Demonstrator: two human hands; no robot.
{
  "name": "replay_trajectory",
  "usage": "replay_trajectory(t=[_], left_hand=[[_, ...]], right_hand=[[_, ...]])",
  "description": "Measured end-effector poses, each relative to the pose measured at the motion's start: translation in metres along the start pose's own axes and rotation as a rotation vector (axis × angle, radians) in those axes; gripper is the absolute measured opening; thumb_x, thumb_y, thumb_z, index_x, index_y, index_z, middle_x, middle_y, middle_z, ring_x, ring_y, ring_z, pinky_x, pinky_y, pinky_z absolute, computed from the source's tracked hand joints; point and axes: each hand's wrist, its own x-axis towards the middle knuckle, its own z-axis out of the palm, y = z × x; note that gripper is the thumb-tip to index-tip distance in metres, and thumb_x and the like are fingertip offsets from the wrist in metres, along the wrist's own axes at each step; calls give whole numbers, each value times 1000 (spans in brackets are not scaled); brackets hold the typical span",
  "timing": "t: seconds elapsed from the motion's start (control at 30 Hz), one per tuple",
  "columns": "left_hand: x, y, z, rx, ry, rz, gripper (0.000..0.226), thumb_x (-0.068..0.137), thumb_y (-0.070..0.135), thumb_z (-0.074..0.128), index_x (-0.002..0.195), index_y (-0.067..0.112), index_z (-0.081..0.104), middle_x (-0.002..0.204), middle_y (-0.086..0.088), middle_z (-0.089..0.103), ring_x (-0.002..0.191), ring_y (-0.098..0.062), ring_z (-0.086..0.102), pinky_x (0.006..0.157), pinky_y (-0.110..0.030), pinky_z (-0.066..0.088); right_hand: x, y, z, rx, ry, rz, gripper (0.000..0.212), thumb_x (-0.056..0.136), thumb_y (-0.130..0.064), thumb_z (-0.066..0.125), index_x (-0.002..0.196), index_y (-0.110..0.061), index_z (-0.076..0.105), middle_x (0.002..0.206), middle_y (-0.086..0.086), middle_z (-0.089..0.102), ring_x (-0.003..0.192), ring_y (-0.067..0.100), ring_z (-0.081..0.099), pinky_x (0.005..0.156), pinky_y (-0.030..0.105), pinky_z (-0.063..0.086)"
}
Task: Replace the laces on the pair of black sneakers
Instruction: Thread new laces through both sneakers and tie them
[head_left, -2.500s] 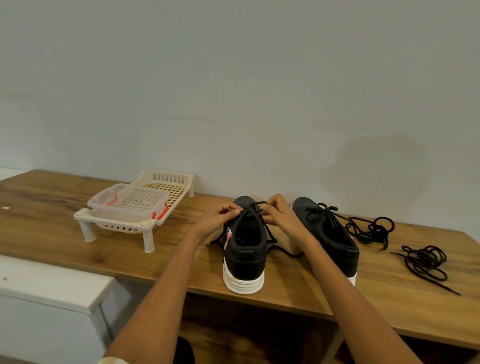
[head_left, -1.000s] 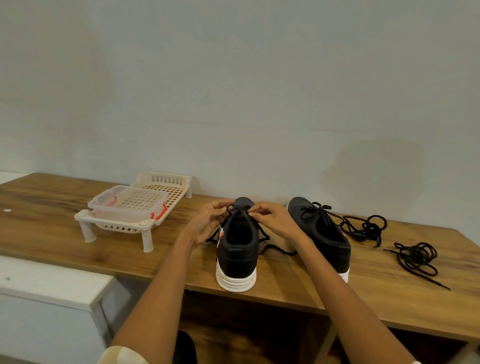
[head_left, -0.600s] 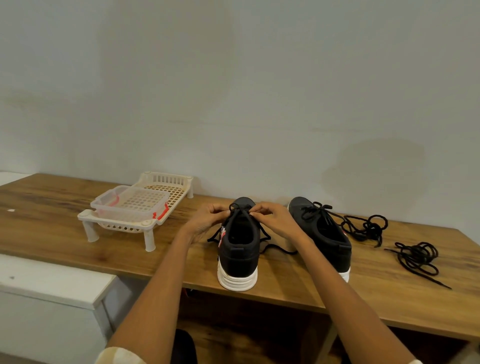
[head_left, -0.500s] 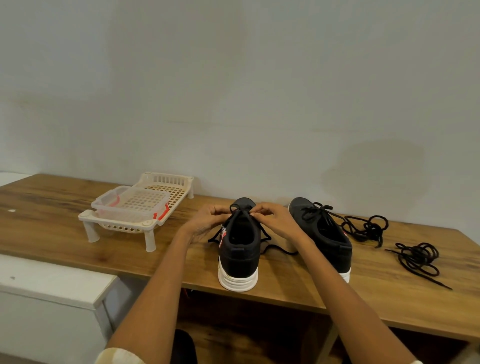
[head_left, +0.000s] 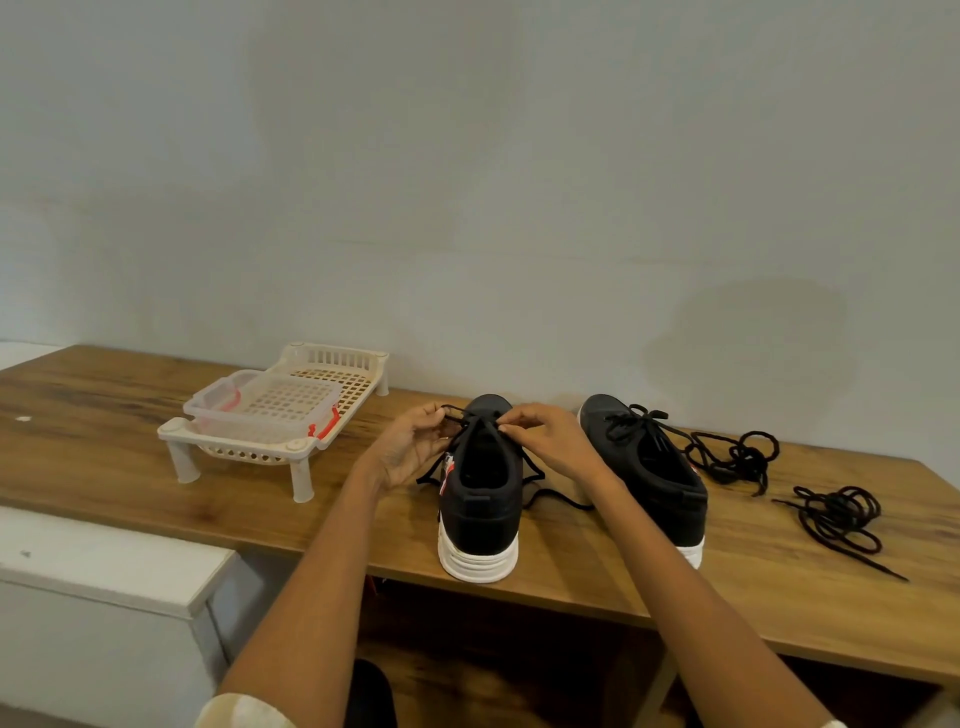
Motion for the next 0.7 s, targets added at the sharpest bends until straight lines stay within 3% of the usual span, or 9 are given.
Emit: replay_trajectory(t=[0.3,0.43,0.53,0.6,0.7], left_hand=[[3,-2,-1,5,20,-1,14,96,0,43,102,5,55,93,-10,64,86,-17,63,74,-21,56],[1,-1,1,4,-30,-41,24,92,-7,47,109,5,58,98,-11,67,89,-17,68,73,-22,57],[0,0,2,42,-54,-49,28,89,-10,49,111,4,58,103,-14,64,94,-20,66,78,-24,57],[1,0,2,53,-49,-48,28,89,-10,51,112,3,59,106,-15,63,97,-22,64,81,-26,57],[2,-2,1,95,-19,-46,28,87,-10,54,112,3,59,104,-14,64,96,-20,66,82,-24,56]], right_hand=[[-1,-3,2,-129,27,29,9,90,-20,58,85,-19,65,81,-11,65,83,10,61,82,34,51],[-2,-3,-2,-12,-17,14,12,91,-22,63,96,-15,71,92,-8,69,90,8,63,83,22,50],[-2,-8,0,-76,10,-1,9,89,-20,64,90,-17,72,88,-7,69,86,7,63,74,13,46],[-1,-10,3,-140,32,16,8,89,-19,60,85,-17,67,82,-8,66,80,7,60,70,17,45],[-2,-8,2,-97,79,46,16,93,-20,48,79,-13,53,77,-1,55,72,14,51,70,32,46]])
